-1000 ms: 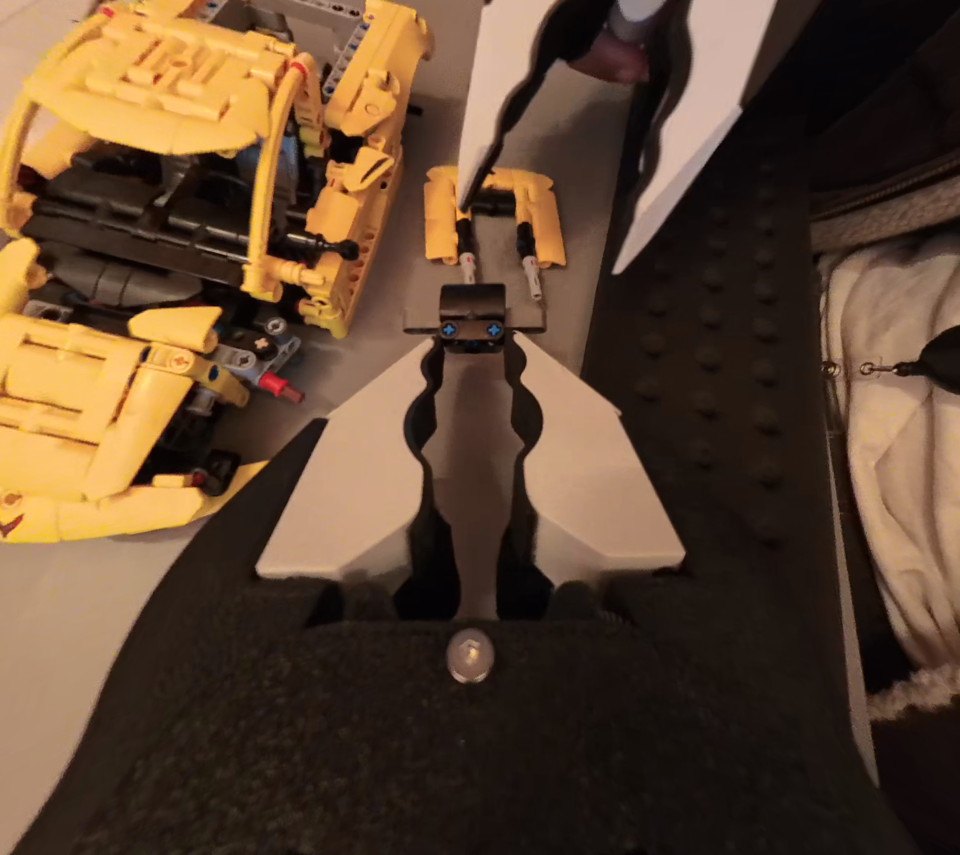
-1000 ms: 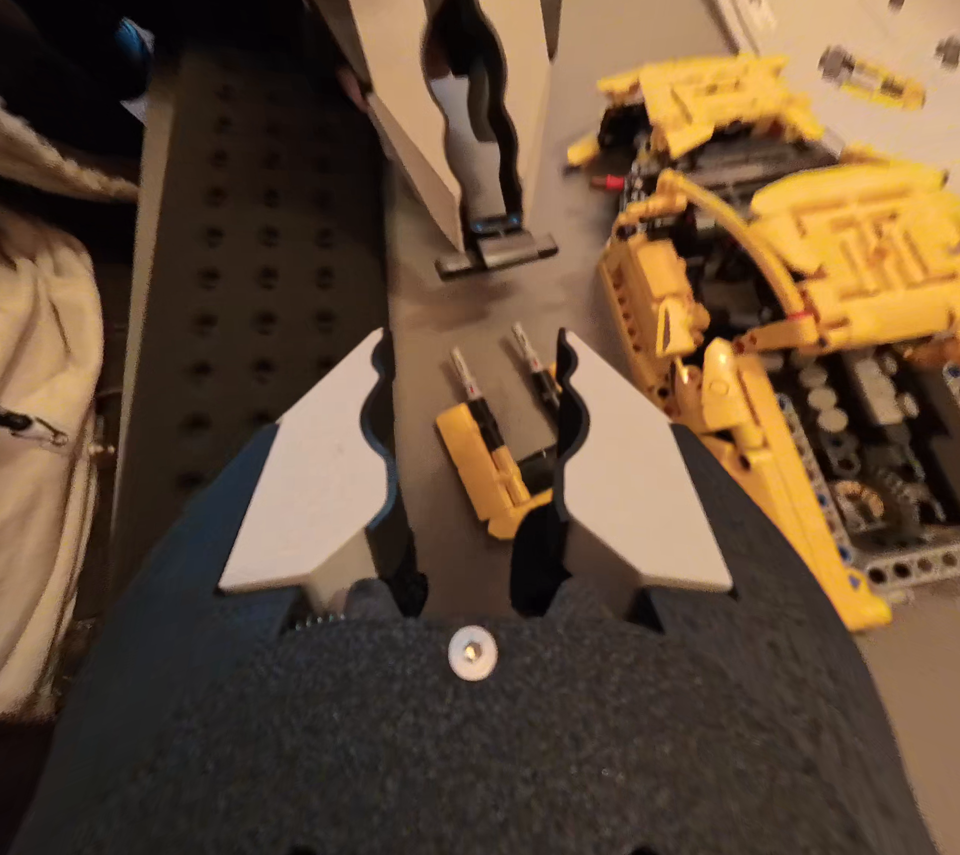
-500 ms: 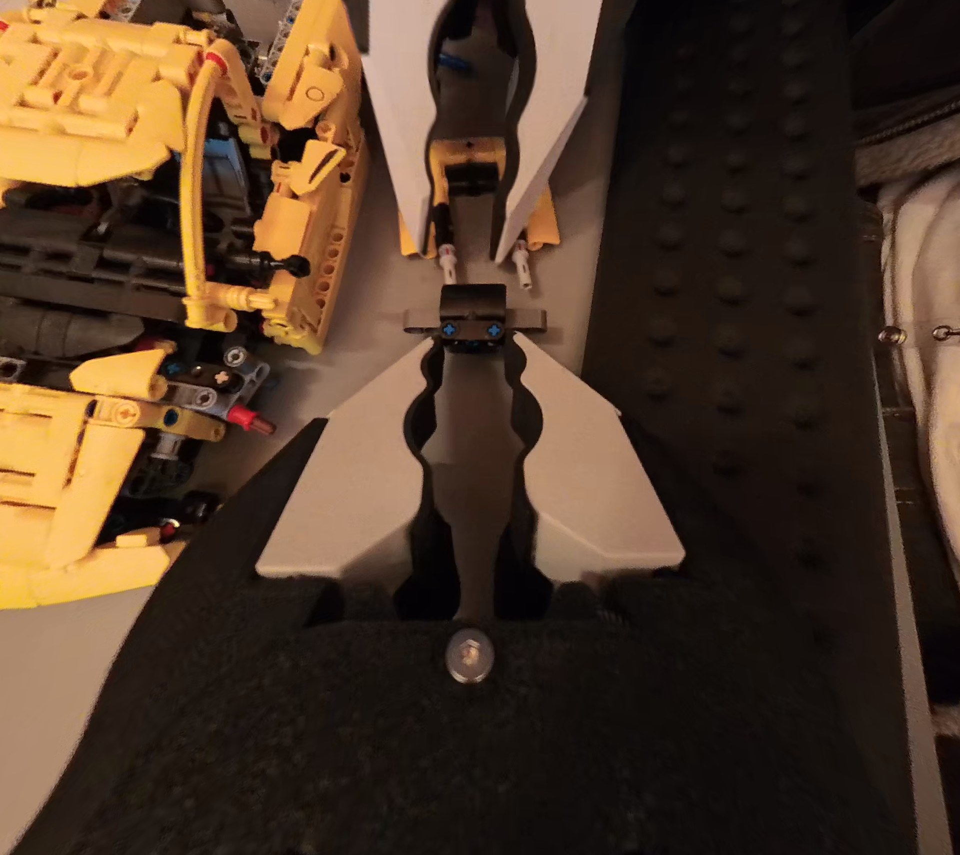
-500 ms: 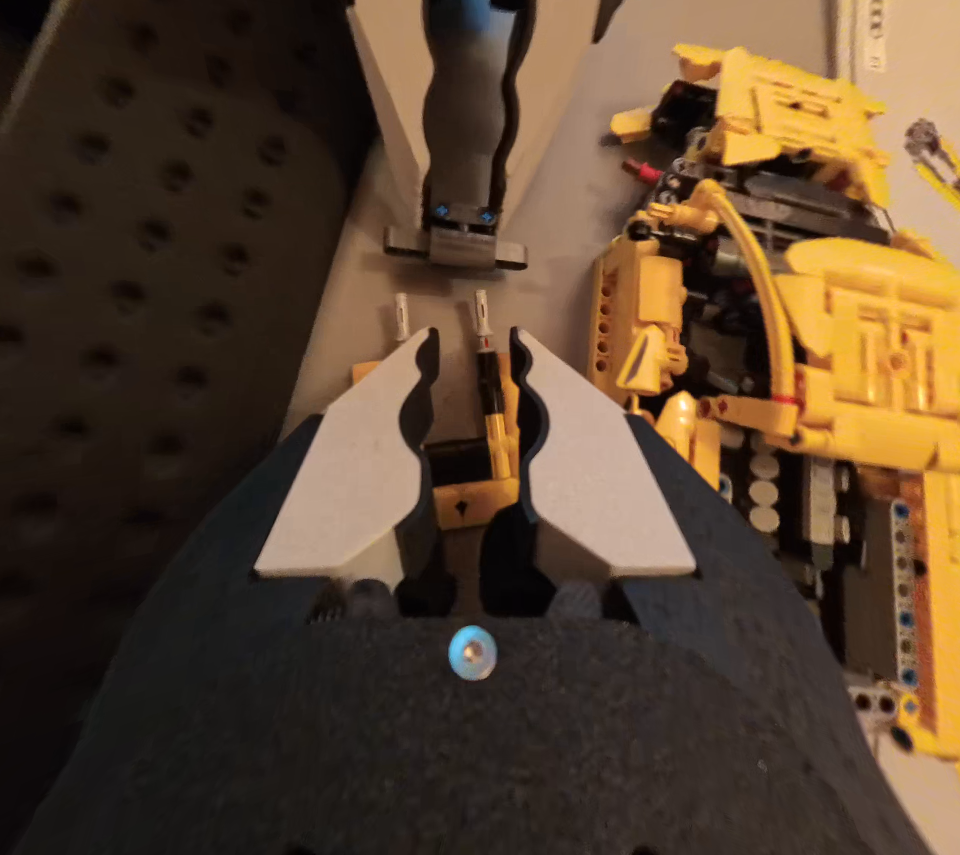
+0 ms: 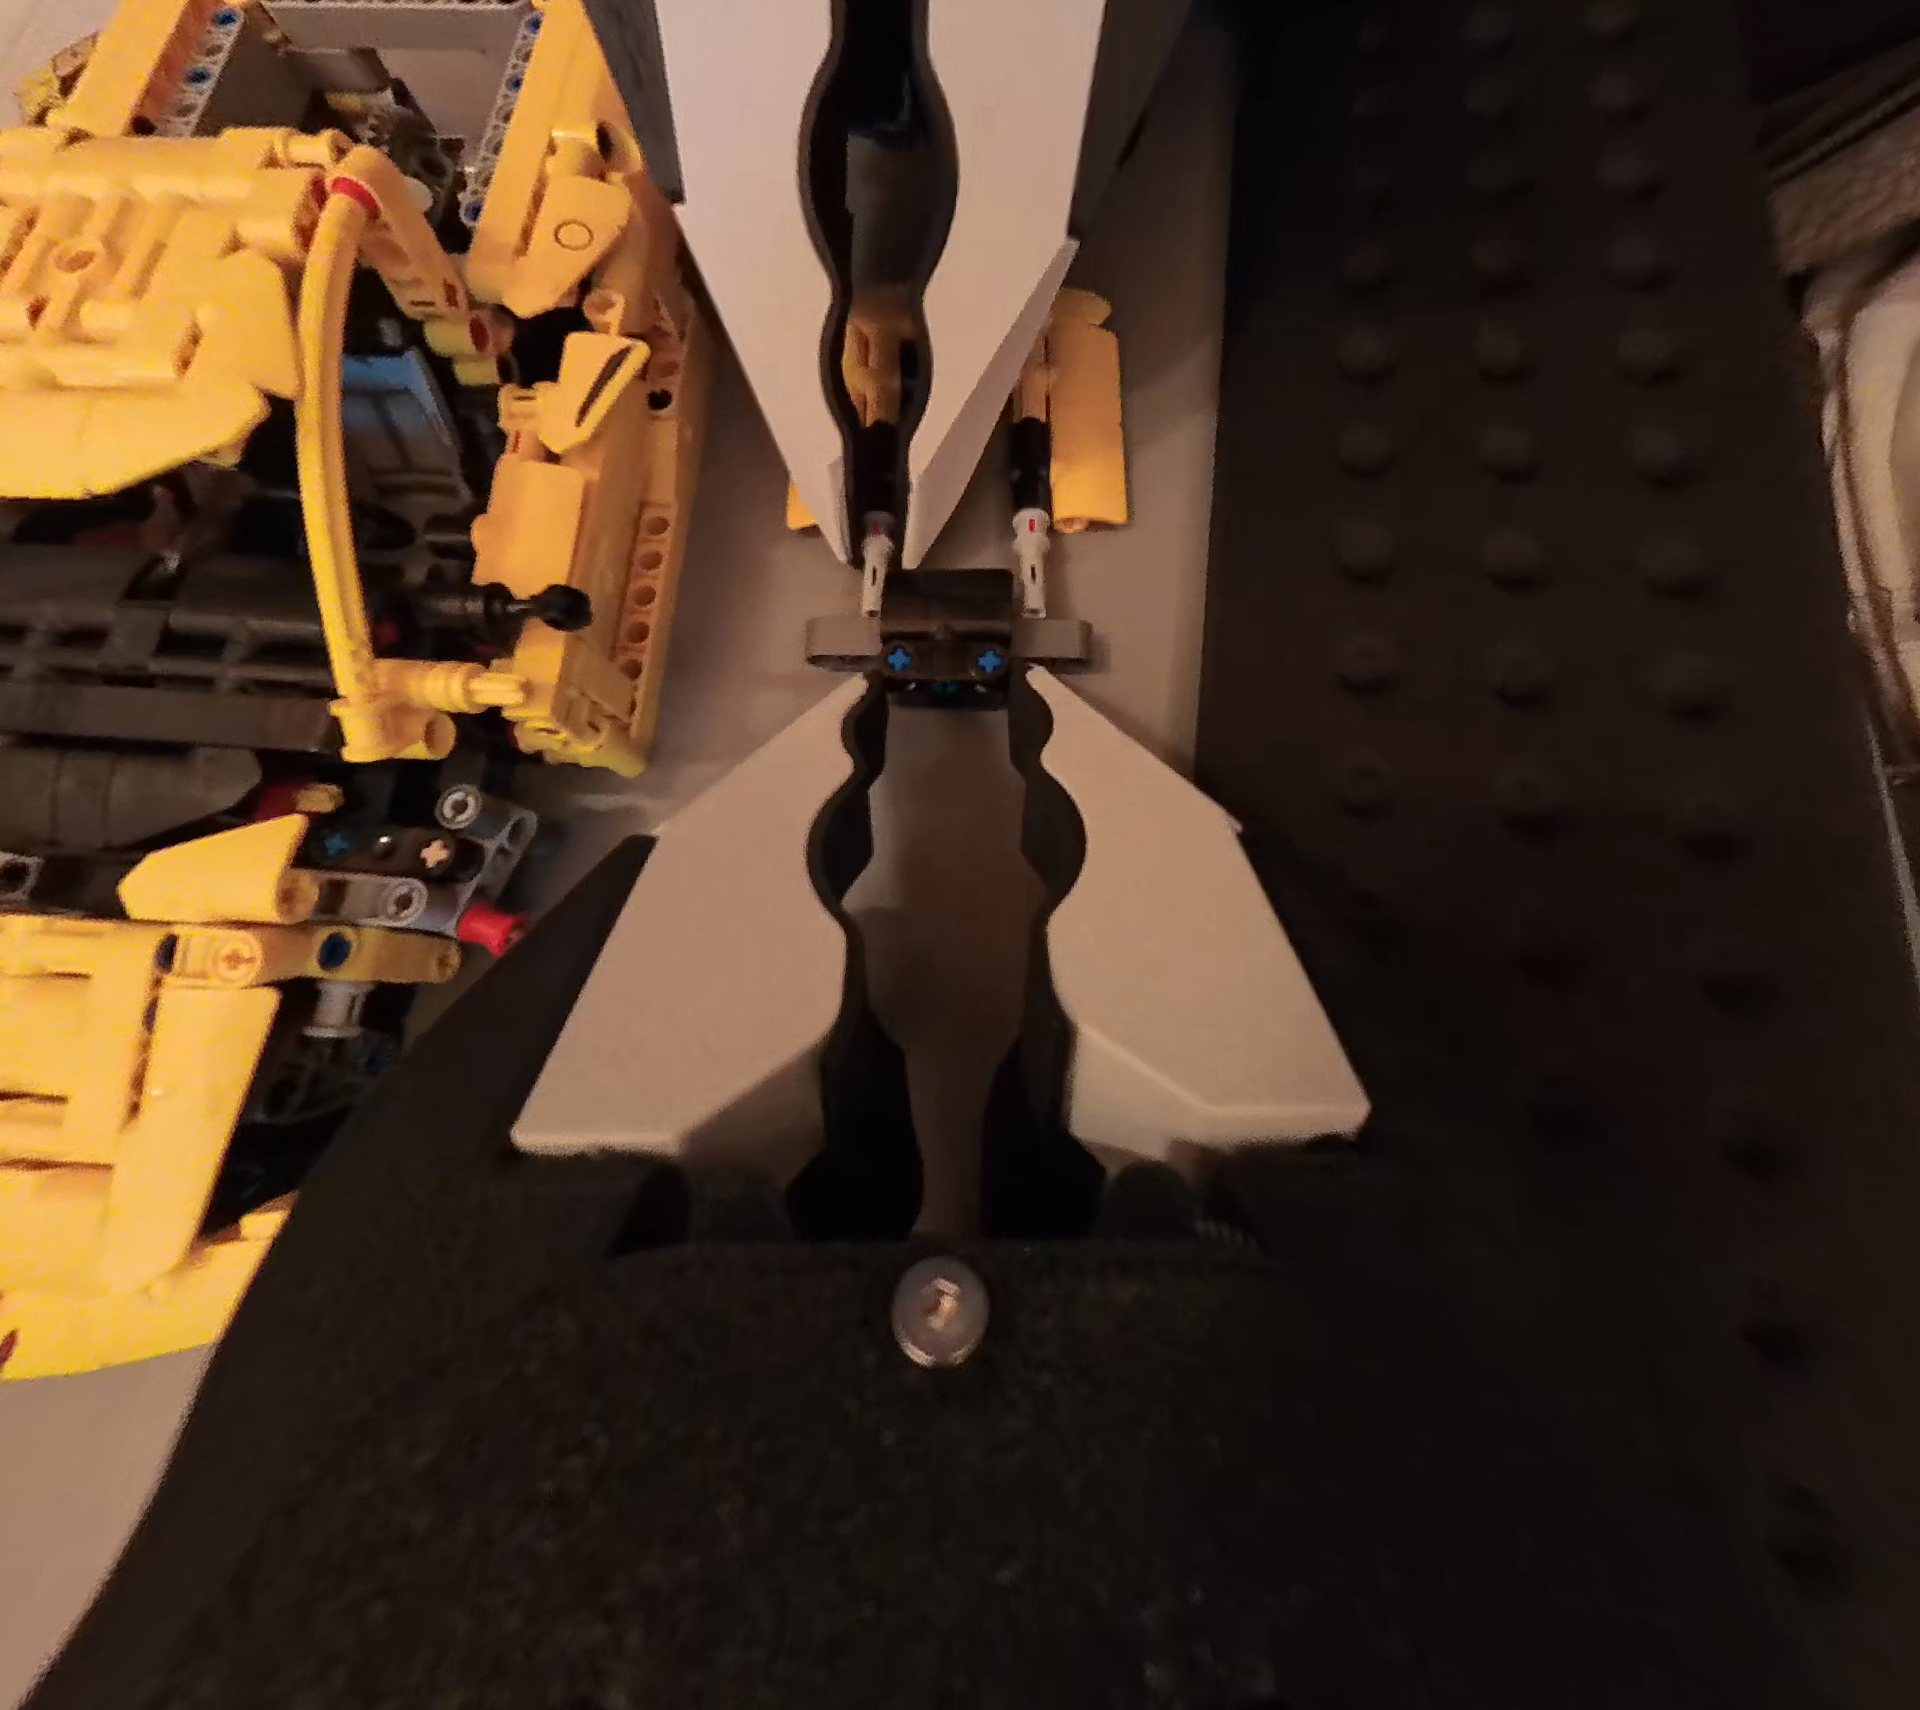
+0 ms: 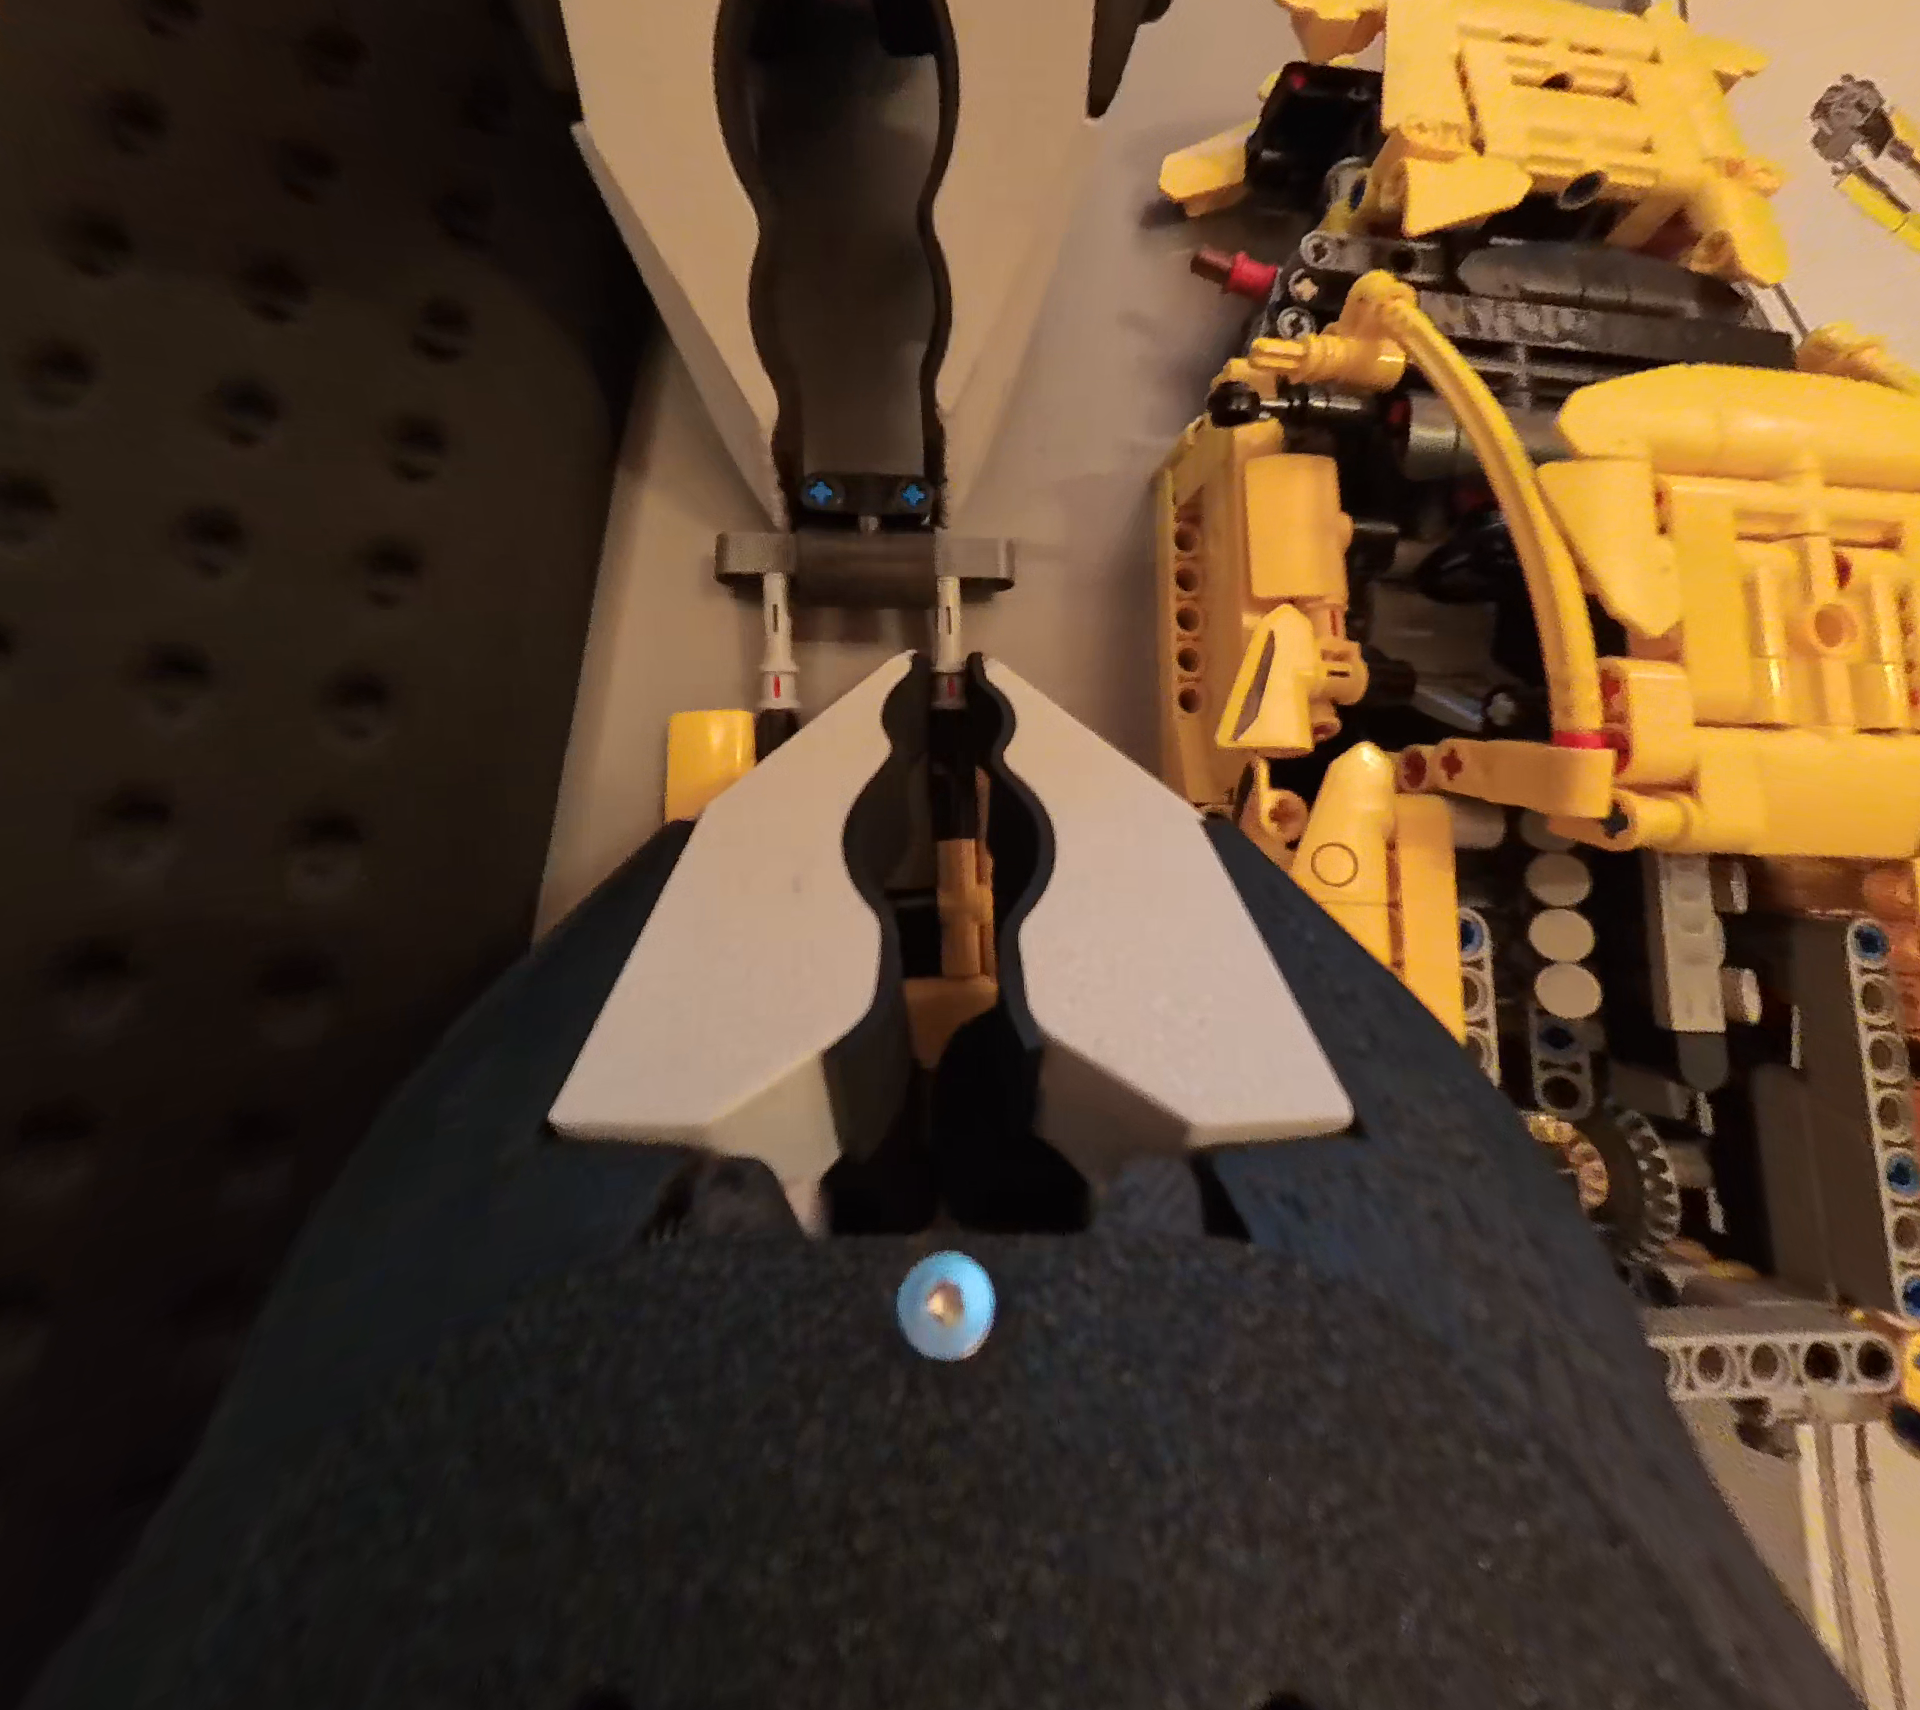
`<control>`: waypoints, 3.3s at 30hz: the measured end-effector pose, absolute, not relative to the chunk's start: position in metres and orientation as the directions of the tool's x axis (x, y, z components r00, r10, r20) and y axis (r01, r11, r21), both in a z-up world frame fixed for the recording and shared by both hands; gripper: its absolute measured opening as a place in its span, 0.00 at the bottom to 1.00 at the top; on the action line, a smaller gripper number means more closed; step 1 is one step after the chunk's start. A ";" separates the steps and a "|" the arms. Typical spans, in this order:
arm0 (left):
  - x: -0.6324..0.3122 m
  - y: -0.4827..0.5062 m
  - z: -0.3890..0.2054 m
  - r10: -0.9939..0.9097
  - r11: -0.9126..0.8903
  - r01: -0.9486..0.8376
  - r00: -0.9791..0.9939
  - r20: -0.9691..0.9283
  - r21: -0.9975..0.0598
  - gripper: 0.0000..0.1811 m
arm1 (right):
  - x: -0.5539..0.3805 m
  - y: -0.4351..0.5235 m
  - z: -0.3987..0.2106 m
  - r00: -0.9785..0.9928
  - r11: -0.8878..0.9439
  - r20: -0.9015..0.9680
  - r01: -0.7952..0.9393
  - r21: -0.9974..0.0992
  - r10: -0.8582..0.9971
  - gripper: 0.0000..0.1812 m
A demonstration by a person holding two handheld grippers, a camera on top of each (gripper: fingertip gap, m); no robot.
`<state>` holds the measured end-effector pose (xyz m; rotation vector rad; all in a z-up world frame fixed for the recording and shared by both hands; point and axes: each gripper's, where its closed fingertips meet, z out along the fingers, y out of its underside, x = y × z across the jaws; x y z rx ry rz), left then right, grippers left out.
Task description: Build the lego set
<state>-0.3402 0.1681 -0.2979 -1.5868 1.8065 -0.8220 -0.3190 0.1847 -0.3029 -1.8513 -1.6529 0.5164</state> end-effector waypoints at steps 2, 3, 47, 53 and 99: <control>-0.340 0.166 -0.297 -0.992 0.097 -0.623 -0.124 -0.024 -0.776 0.12 | -0.319 0.182 -0.303 0.137 -0.039 0.103 0.763 -0.646 0.985 0.04; -0.340 0.166 -0.296 -0.992 0.099 -0.620 -0.127 -0.025 -0.779 0.12 | -0.319 0.182 -0.303 0.143 -0.046 0.101 0.766 -0.641 0.985 0.03; -0.354 0.163 -0.297 -0.985 -0.056 -0.644 -0.088 0.147 -0.763 0.15 | -0.328 0.181 -0.302 0.163 -0.084 0.047 0.711 -0.698 0.986 0.04; -0.358 0.168 -0.295 -0.983 -0.089 -0.635 -0.067 0.170 -0.767 0.18 | -0.327 0.182 -0.302 0.165 -0.083 0.053 0.715 -0.695 0.985 0.04; -0.336 0.168 -0.188 -0.808 -0.587 0.026 0.047 0.587 -0.809 0.12 | -0.343 0.184 -0.186 -0.032 -0.683 -0.684 0.039 -0.729 0.728 0.04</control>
